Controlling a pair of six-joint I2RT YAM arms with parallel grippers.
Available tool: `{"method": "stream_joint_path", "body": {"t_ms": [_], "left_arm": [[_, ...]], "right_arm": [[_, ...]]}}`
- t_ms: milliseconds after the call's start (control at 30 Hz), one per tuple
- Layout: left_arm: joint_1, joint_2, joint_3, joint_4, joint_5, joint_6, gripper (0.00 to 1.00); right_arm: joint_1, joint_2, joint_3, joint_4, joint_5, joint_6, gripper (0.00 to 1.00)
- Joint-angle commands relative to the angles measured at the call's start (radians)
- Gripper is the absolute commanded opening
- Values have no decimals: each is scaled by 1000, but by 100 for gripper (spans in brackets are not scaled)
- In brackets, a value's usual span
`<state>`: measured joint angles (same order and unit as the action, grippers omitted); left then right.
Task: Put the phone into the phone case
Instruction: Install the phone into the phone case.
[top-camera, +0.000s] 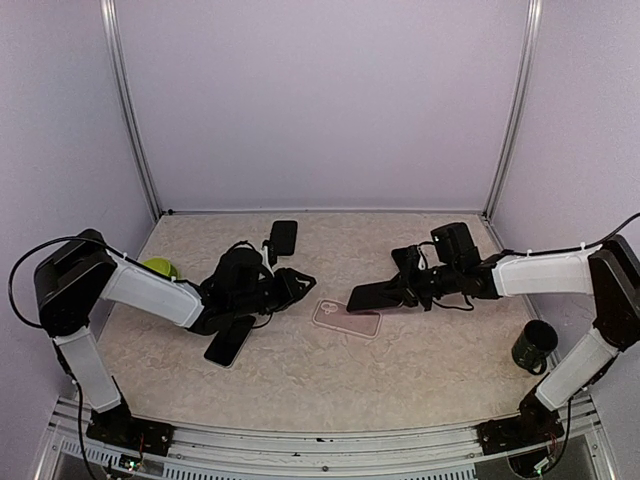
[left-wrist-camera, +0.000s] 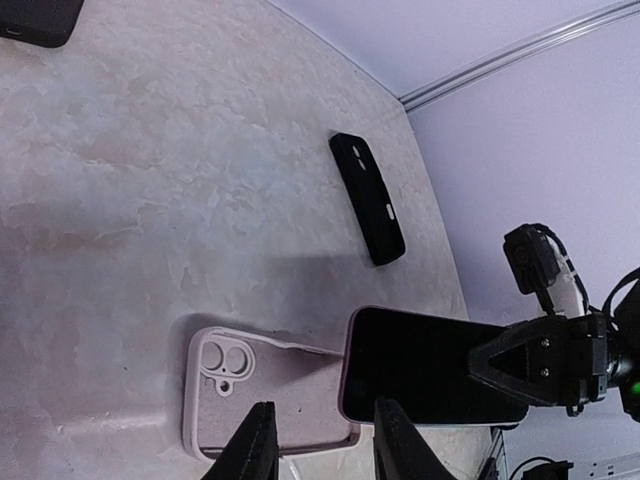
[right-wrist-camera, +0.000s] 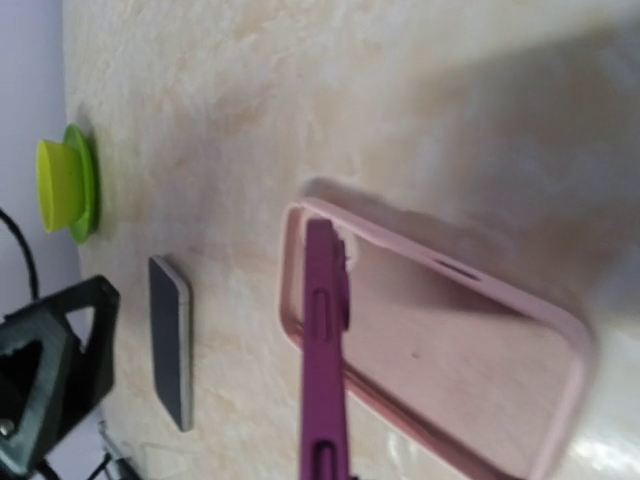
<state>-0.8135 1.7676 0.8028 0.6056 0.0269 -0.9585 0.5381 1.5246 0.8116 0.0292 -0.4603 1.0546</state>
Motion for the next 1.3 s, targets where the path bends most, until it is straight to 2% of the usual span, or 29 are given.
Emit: {"method": "stream_joint_path", "body": {"t_ms": [0, 467, 867, 1267], "left_arm": [[8, 49, -12, 97, 63, 15, 33], [22, 178, -6, 247, 150, -20, 43], [22, 228, -4, 237, 142, -27, 54], [25, 277, 22, 239, 142, -28, 56]], "right_arm": [[-3, 55, 67, 101, -71, 41, 0], [23, 180, 134, 159, -119, 64, 0], [45, 252, 170, 165, -131, 56, 0], [58, 300, 191, 174, -145, 59, 0]]}}
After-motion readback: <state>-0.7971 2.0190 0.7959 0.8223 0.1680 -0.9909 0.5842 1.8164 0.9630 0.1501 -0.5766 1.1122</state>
